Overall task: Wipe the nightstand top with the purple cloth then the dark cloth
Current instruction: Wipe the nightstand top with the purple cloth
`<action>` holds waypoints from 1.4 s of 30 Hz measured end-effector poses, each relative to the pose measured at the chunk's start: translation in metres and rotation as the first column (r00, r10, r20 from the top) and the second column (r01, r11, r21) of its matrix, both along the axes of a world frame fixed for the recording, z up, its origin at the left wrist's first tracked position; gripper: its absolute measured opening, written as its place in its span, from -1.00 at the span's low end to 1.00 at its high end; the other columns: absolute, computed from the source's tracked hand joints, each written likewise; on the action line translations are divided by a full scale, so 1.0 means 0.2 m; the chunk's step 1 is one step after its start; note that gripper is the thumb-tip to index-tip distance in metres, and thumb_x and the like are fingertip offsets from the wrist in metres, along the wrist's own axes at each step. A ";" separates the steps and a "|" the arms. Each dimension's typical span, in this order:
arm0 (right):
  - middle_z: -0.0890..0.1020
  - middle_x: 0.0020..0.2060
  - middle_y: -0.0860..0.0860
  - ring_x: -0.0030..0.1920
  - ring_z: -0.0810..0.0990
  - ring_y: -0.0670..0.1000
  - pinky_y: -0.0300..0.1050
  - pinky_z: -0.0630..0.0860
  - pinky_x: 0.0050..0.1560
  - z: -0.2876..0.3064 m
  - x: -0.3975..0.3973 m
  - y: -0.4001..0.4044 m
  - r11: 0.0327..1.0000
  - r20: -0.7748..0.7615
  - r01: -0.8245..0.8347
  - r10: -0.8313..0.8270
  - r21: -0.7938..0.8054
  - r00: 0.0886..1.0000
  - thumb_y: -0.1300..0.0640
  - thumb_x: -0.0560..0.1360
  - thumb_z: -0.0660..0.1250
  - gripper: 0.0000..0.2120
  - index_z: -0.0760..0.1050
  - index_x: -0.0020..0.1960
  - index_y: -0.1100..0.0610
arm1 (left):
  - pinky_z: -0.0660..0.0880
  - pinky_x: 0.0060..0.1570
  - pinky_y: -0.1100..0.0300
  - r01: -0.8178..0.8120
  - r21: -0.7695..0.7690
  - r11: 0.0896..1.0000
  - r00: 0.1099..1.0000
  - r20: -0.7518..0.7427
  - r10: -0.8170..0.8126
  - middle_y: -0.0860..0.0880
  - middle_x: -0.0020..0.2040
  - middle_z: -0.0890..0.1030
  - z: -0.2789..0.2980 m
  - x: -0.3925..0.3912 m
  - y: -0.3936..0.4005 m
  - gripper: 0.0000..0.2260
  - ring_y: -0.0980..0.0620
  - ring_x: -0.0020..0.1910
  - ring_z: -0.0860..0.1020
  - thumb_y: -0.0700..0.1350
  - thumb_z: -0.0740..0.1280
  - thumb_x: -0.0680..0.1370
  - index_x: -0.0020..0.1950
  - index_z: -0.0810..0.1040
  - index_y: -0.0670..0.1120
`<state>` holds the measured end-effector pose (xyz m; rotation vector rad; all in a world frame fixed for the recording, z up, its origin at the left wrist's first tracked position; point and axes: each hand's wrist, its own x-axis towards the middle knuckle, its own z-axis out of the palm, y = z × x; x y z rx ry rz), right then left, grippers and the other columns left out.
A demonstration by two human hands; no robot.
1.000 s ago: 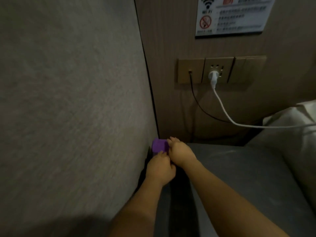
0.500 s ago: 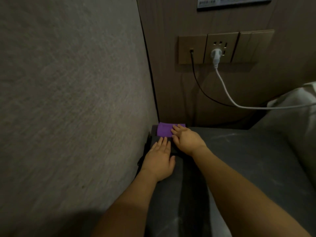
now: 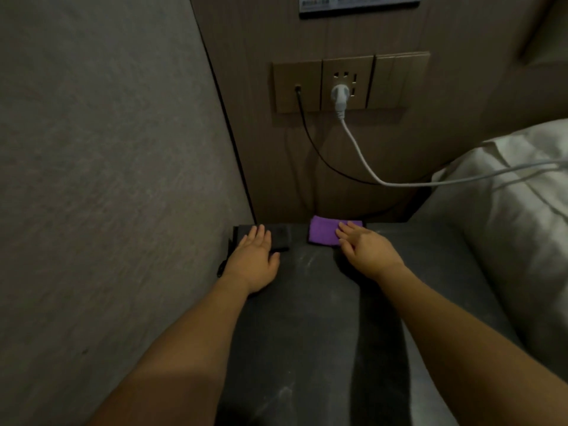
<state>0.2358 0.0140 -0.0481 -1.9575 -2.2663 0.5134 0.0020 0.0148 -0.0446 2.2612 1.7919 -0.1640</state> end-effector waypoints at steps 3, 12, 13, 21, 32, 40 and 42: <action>0.26 0.51 -0.03 0.52 0.17 -0.04 -0.08 0.15 0.50 -0.01 0.01 -0.01 1.000 -0.003 -0.003 0.003 0.015 1.000 0.03 0.63 0.06 -0.57 0.26 0.48 0.08 | -0.08 0.54 0.08 0.042 -0.096 0.995 0.995 -0.092 -0.050 -0.15 0.61 -0.10 0.05 -0.01 0.11 -0.43 -0.08 0.59 -0.10 0.05 0.01 0.67 0.59 -0.07 -0.20; 0.18 0.53 0.10 0.54 0.11 0.07 -0.06 0.01 0.53 0.00 -0.02 -0.04 0.993 0.145 -0.102 0.093 0.057 0.985 0.16 0.57 0.12 -0.46 0.12 0.53 0.17 | -0.08 0.53 0.11 0.333 0.063 0.941 0.937 -0.132 -0.323 -0.15 0.60 0.01 0.14 0.42 0.06 -0.41 -0.06 0.59 0.00 -0.08 0.10 0.59 0.59 0.01 -0.20; 0.18 0.53 0.10 0.54 0.10 0.07 -0.08 0.01 0.52 -0.01 -0.02 -0.05 0.993 0.123 -0.099 0.091 0.061 0.988 0.16 0.57 0.11 -0.46 0.11 0.53 0.18 | -0.10 0.54 0.11 0.351 0.012 0.936 0.928 -0.136 -0.346 -0.15 0.61 -0.02 0.11 0.48 0.05 -0.40 -0.06 0.59 -0.03 -0.07 0.10 0.60 0.59 -0.03 -0.20; 0.18 0.54 0.06 0.54 0.11 0.03 -0.09 0.02 0.51 -0.02 0.16 -0.04 0.995 0.070 -0.089 0.086 0.040 0.994 0.15 0.57 0.11 -0.47 0.13 0.52 0.14 | -0.14 0.54 0.10 0.267 -0.107 0.958 0.960 -0.052 -0.273 -0.17 0.60 -0.12 0.04 0.70 0.01 -0.40 -0.07 0.59 -0.12 -0.03 0.04 0.64 0.59 -0.12 -0.22; 0.17 0.54 0.03 0.54 0.11 0.00 -0.10 0.07 0.54 0.00 0.51 -0.05 0.999 0.081 0.037 -0.038 0.015 0.996 0.17 0.60 0.07 -0.50 0.13 0.53 0.11 | -0.14 0.54 0.10 0.305 -0.133 0.943 0.952 0.025 -0.305 -0.15 0.61 -0.12 0.05 1.06 0.01 -0.40 -0.06 0.59 -0.13 -0.04 0.05 0.64 0.59 -0.13 -0.20; 0.20 0.53 0.06 0.54 0.14 0.00 -0.16 0.12 0.48 0.00 0.79 -0.10 0.993 0.147 0.114 -0.115 0.015 0.982 0.15 0.57 0.02 -0.50 0.17 0.51 0.13 | -0.12 0.56 0.08 0.363 -0.122 0.924 0.932 0.044 -0.360 -0.16 0.61 -0.11 0.04 1.37 0.00 -0.39 -0.08 0.60 -0.11 -0.02 0.05 0.63 0.59 -0.12 -0.23; 0.20 0.53 0.06 0.54 0.15 0.01 -0.15 0.13 0.49 0.01 0.78 -0.10 0.994 0.166 0.113 -0.112 0.004 0.980 0.14 0.56 0.03 -0.49 0.18 0.51 0.13 | -0.12 0.55 0.08 0.366 -0.127 0.922 0.931 0.046 -0.363 -0.16 0.61 -0.12 0.03 1.37 0.01 -0.39 -0.07 0.60 -0.12 -0.02 0.05 0.63 0.59 -0.12 -0.22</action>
